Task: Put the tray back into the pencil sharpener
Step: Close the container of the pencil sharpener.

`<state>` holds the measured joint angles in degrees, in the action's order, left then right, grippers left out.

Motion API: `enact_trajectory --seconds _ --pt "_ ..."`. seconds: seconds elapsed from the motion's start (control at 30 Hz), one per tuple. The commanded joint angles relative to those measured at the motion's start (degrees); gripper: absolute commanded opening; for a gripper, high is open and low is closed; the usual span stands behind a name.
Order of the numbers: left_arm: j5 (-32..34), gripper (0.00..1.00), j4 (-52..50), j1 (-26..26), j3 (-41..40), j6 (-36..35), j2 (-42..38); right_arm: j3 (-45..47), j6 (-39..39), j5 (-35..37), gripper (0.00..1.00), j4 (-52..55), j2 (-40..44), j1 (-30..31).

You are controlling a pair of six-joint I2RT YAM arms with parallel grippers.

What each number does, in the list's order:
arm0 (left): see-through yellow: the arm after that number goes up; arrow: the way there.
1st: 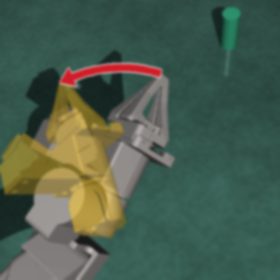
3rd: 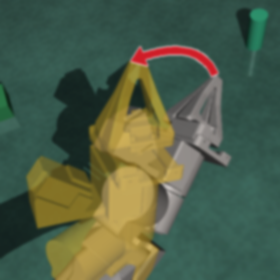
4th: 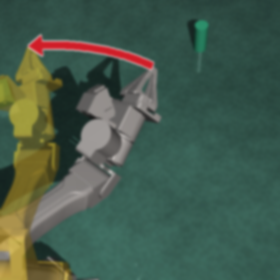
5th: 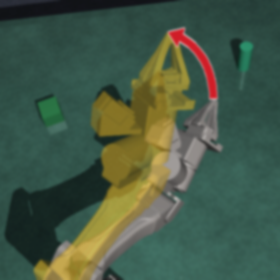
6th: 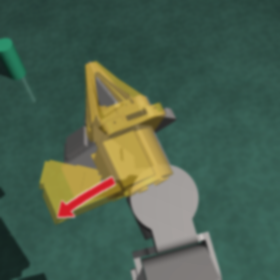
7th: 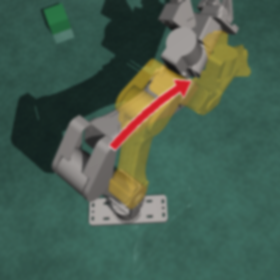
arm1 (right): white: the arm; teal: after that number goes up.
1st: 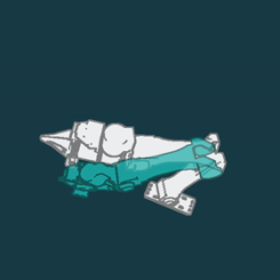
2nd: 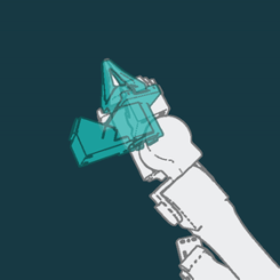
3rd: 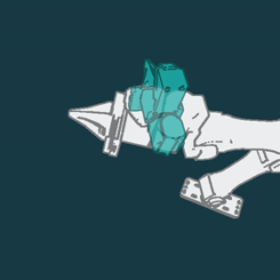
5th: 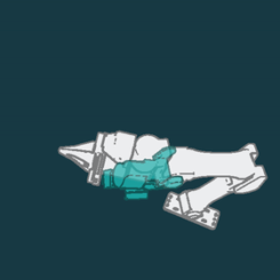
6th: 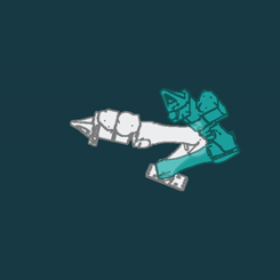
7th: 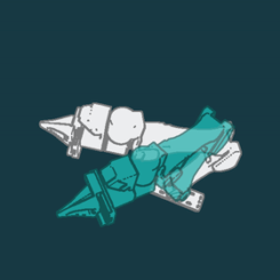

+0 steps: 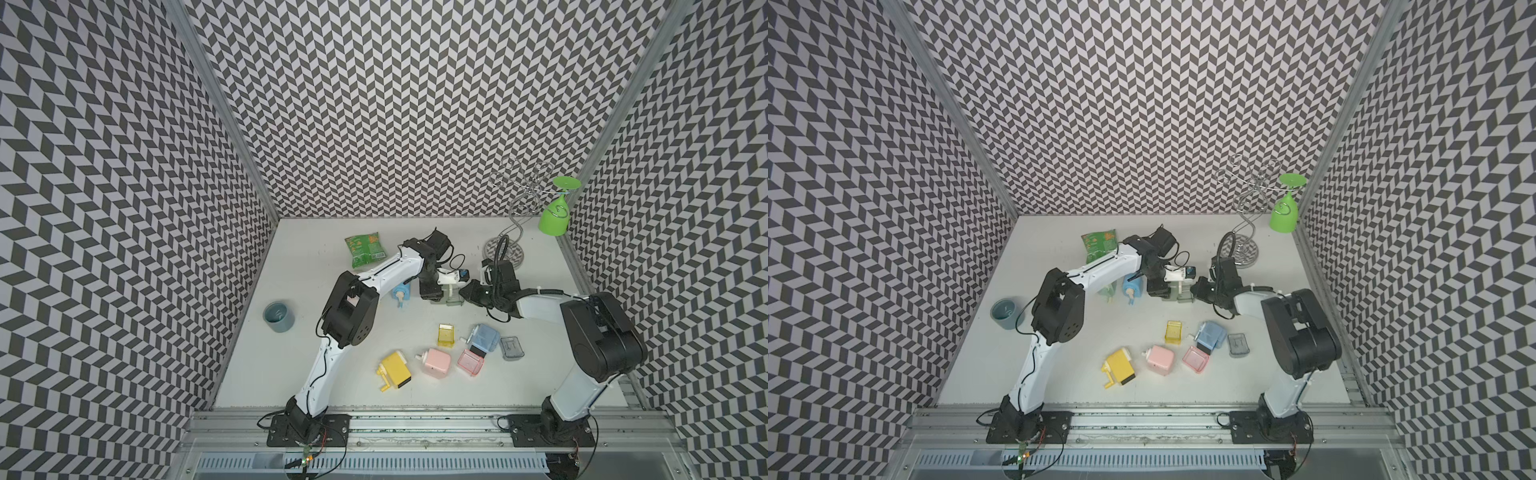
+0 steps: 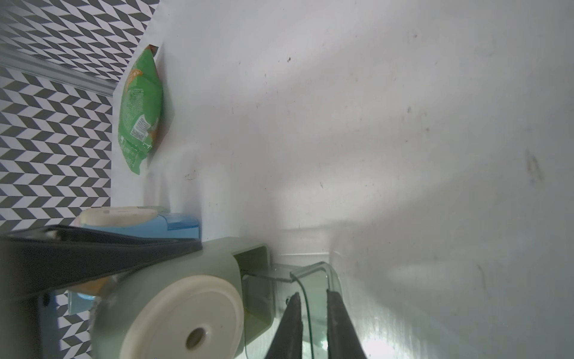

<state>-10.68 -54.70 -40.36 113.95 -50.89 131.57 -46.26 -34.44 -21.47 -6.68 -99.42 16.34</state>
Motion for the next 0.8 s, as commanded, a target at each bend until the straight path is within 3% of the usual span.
enact_trajectory --seconds 0.0,0.77 --pt "-0.29 0.54 -0.51 -0.68 -0.15 0.16 0.42 -0.06 -1.83 -1.50 0.16 -4.12 -0.50 0.47" --pt "-6.52 0.53 3.97 -0.93 -3.59 0.07 -3.64 1.77 -7.12 0.29 0.16 -6.47 -0.25 0.41"
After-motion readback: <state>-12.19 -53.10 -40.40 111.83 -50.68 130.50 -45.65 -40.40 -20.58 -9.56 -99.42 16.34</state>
